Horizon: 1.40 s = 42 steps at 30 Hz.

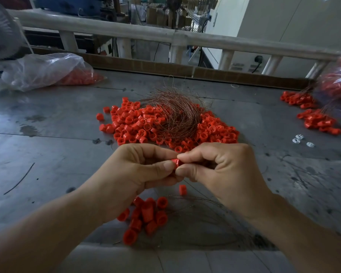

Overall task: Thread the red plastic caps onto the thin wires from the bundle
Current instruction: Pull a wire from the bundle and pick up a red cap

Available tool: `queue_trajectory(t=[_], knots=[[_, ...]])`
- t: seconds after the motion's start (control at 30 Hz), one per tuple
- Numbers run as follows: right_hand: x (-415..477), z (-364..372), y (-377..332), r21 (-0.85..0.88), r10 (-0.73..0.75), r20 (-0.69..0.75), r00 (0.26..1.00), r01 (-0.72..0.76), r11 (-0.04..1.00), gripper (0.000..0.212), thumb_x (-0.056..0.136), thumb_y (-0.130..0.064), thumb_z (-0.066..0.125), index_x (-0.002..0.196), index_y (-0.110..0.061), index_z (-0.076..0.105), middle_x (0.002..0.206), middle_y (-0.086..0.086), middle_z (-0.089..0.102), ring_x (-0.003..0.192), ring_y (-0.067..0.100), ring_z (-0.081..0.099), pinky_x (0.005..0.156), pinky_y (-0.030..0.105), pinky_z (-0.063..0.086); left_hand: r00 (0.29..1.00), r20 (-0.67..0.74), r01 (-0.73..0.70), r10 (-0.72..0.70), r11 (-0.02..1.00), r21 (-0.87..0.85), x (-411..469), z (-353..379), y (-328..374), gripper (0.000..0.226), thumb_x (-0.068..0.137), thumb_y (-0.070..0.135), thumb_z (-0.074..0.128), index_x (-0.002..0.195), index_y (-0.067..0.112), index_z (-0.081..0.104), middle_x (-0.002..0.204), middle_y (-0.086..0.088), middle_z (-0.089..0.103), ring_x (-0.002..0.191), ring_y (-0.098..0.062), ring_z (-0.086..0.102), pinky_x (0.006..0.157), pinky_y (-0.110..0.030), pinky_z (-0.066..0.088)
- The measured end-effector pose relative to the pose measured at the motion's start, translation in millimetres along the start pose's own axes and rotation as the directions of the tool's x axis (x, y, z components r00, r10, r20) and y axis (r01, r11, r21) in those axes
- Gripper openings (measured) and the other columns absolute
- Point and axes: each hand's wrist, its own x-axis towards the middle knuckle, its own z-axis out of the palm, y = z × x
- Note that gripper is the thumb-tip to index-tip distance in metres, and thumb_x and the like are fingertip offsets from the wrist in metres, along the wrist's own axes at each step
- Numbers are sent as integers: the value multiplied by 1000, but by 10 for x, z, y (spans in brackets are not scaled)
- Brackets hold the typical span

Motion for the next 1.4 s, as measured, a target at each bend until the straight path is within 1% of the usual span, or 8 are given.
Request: queue_trajectory(t=[0.23,0.33,0.53,0.83,1.0,1.17,1.27,1.4], knots=[[27,-9,21,94,-7,47,999,2,996,19,65,-23,73,82,-14,71,71,-5,68,66,3,65,60,15,52,999,51,-4,4,1000,13,-19,-18,14,20,52,16,68,70,12,76,69,-9,71,64,-15,69,56,-18,53],[38,-37,19,92,18,116,993,-29,995,34,67,-32,69,101,-27,64,73,-13,64,73,0,63,68,12,49,996,88,18,-17,1000,-8,-20,-36,36,19,56,12,69,74,13,75,70,-12,70,63,-18,69,56,-20,54],[58,-71,3,-44,-45,294,955,60,997,21,76,-27,64,91,-13,71,82,-4,59,79,4,55,74,14,45,988,143,71,-59,994,-78,-28,-68,13,33,57,9,71,89,5,67,74,-21,68,64,-25,69,55,-24,55],[5,-10,-35,-175,-60,263,963,109,978,8,78,-15,61,79,-7,62,78,-5,51,70,7,50,61,22,44,971,136,-217,197,965,150,-69,43,-79,53,62,20,69,112,22,51,78,-13,71,72,-20,70,62,-23,54],[-9,11,-90,-162,-84,204,975,118,980,3,76,-9,61,75,-7,61,78,-8,50,72,3,49,62,11,40,965,125,-248,232,959,135,-136,78,-63,48,65,22,67,111,27,55,77,-12,71,70,-22,69,61,-24,54],[-8,-10,-62,-146,-24,229,973,59,987,7,80,-19,60,79,-12,62,76,-13,47,71,4,50,62,18,43,976,121,-194,180,974,119,-86,83,-40,49,69,15,65,115,19,49,76,-12,71,68,-20,70,60,-22,53],[6,-7,-51,-61,-2,201,980,15,998,7,77,-26,64,78,-21,61,75,-13,48,69,5,51,61,15,42,983,123,-147,139,988,53,-86,47,9,45,69,33,77,108,17,61,78,-15,71,71,-24,70,59,-24,54],[29,-18,-58,27,62,215,975,-69,997,30,65,-37,71,92,-30,62,83,-8,56,75,6,57,64,18,49,992,52,-116,112,990,81,-49,-18,51,31,60,26,75,90,20,70,75,-15,70,60,-21,67,52,-23,53]])
